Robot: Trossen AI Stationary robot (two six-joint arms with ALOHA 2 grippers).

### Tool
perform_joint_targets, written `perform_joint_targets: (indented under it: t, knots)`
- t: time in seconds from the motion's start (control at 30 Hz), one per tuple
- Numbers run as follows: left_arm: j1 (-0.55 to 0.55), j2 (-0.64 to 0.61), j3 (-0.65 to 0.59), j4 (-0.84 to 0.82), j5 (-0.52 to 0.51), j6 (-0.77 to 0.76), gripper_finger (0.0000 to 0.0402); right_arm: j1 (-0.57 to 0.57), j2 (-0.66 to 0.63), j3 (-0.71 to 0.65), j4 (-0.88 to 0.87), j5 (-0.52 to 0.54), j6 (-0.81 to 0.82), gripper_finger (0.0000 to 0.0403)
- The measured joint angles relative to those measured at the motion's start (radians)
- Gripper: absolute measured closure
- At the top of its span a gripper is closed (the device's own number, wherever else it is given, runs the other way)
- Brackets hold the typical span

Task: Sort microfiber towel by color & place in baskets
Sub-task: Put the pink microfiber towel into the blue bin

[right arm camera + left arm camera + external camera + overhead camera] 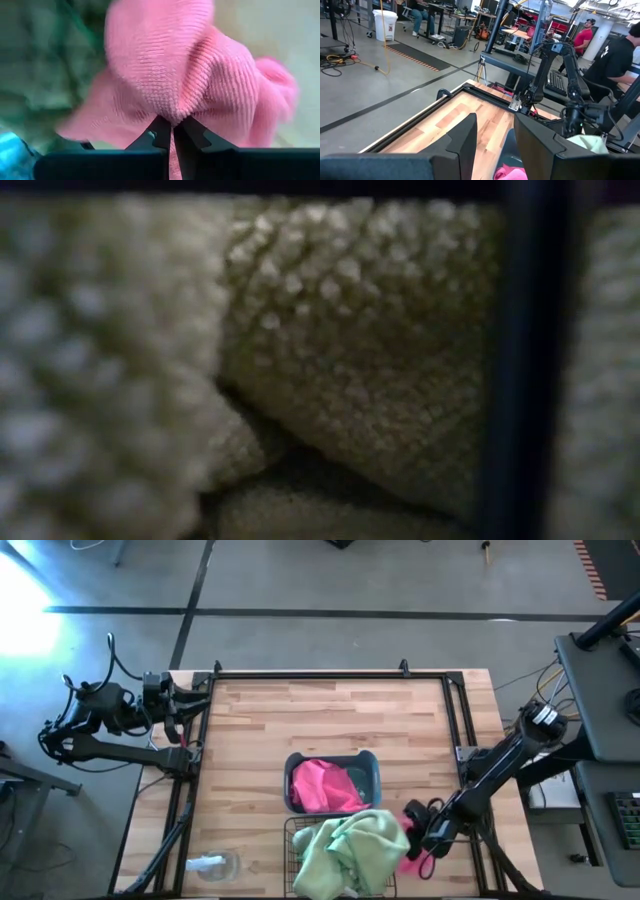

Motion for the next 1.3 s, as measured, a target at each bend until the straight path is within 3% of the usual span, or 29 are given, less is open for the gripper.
perform_joint_targets:
  t: [0.37, 0.67, 0.87, 1.07, 1.3]
  knots:
    - [0.000, 0.000, 0.000, -0.001, 0.000, 0.000, 0.0286, -0.002, -0.247, 0.001, -0.150, 0.332, -0.013, 0.0394]
    - [0.000, 0.000, 0.000, -0.004, 0.000, 0.000, 0.0286, -0.002, -0.359, 0.003, -0.194, 0.380, -0.076, 0.0394]
    - [0.000, 0.000, 0.000, -0.004, 0.000, 0.000, 0.0286, -0.021, -0.393, 0.003, -0.248, 0.512, -0.100, 0.0394]
    - [0.000, 0.000, 0.000, -0.003, 0.000, 0.000, 0.0286, -0.058, -0.409, 0.003, -0.183, 0.563, -0.195, 0.0394]
    - [0.000, 0.000, 0.000, -0.003, 0.000, 0.001, 0.0286, -0.124, -0.408, 0.003, 0.116, 0.580, -0.471, 0.0394]
